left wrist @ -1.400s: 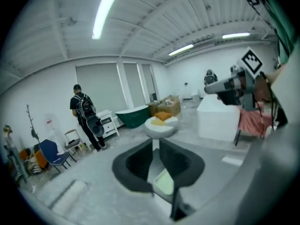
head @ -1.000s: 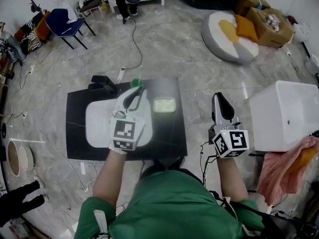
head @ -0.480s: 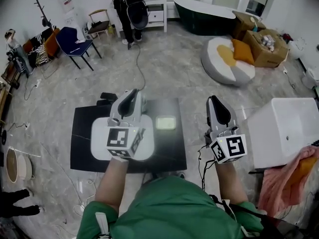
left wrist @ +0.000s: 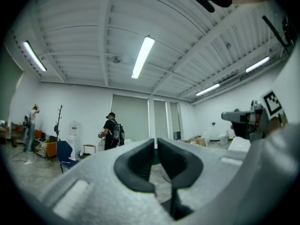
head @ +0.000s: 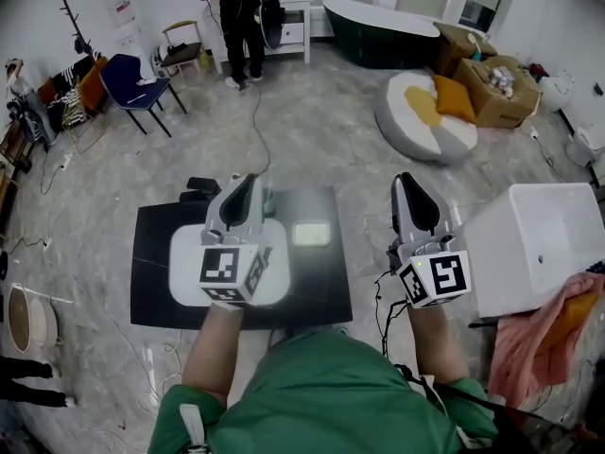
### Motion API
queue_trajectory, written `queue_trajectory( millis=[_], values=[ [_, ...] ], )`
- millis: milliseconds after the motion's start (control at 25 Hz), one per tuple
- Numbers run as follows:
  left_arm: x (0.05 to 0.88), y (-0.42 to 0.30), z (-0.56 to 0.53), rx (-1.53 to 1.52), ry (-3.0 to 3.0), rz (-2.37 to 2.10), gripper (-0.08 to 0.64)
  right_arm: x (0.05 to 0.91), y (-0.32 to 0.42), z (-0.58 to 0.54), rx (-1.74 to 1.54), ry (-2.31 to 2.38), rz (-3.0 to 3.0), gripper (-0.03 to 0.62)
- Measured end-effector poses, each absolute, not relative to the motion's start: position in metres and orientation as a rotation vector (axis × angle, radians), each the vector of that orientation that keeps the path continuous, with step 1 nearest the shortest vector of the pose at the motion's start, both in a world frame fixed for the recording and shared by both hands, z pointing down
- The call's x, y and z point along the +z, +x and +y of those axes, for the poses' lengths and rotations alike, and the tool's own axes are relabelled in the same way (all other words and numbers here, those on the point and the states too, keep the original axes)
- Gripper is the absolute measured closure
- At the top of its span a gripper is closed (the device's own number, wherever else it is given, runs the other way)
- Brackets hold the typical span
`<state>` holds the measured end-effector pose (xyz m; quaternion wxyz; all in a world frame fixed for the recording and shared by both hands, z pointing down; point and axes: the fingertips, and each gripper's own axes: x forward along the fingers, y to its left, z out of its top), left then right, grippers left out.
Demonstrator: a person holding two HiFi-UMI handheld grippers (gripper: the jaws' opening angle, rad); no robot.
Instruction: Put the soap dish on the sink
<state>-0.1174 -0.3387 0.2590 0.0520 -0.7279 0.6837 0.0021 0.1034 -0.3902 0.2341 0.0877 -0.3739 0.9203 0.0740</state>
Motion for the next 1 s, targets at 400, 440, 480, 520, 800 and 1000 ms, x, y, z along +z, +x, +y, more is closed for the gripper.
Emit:
queue_trajectory(
  millis=[400, 440, 480, 520, 800, 1000],
  values=[
    [0.279, -0.123, -0.347, -0.022, -2.232, 2.098, 0.545, 0.246, 0.093, -0.393, 0.206, -1.11, 2.759, 0.558],
    [0.281, -0.123, -0.348, -0.028, -2.237, 2.103, 0.545, 0.248, 0.093, -0.394, 0.202, -1.109, 2.763, 0.558],
    [0.284, -0.123, -0.349, -0.034, -2.243, 2.107, 0.545, 0.249, 0.092, -0.395, 0.198, -1.108, 2.767, 0.558],
    [0.287, -0.123, -0.35, -0.038, -2.25, 2.109, 0.545, 0.251, 0.091, -0.397, 0.195, -1.108, 2.771, 0.558],
    [0.298, -0.123, -0.353, -0.055, -2.27, 2.111, 0.545, 0.261, 0.088, -0.401, 0.181, -1.117, 2.783, 0.559],
    [0.301, -0.126, -0.355, -0.062, -2.268, 2.113, 0.545, 0.265, 0.086, -0.401, 0.171, -1.11, 2.789, 0.56]
  ],
)
